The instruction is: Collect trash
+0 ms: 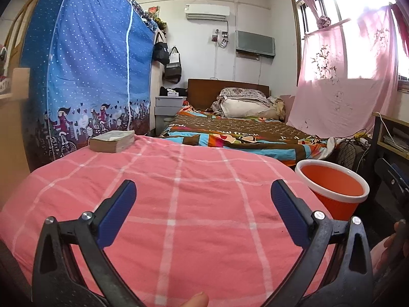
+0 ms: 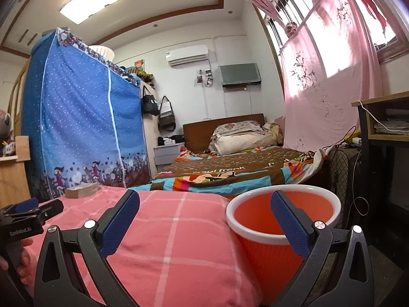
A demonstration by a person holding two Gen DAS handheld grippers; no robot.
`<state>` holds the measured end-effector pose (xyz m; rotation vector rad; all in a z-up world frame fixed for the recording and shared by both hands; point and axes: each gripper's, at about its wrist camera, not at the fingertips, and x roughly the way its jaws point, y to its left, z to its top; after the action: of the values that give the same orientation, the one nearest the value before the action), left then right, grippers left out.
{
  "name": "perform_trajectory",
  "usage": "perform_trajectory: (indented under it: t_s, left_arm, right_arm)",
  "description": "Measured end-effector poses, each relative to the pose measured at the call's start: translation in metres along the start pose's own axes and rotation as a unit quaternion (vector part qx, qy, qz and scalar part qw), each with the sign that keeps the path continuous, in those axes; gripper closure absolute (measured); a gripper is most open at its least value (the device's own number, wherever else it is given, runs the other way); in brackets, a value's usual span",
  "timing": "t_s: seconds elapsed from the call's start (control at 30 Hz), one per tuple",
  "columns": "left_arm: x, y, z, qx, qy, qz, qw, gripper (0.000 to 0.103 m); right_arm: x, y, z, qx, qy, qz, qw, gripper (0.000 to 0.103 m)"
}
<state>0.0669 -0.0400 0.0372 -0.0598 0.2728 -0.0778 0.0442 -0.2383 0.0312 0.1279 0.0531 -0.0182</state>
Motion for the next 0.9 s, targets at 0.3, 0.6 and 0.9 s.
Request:
perform_trajectory:
  t_s: [0.3,0.6,0.9]
  left_arm:
    - [-0.016,0.011,-0.013,-0.002,-0.011,0.010,0.9999,0.000]
    - [-0.026,0.022,-0.027,-0.006,-0.015,0.015,0.9998,0.000]
    - [-0.032,0.028,-0.037,-0.006,-0.017,0.022,0.9996,0.000]
  right_arm:
    - [-0.014,0.017,-0.012,-0.012,0.016,-0.008,1.000,0.000]
    - [-0.027,0.030,-0.018,-0.027,0.013,-0.001,1.000,0.000]
    - [-0.017,0.037,-0.027,-0.046,0.038,0.000,0.998,0.000]
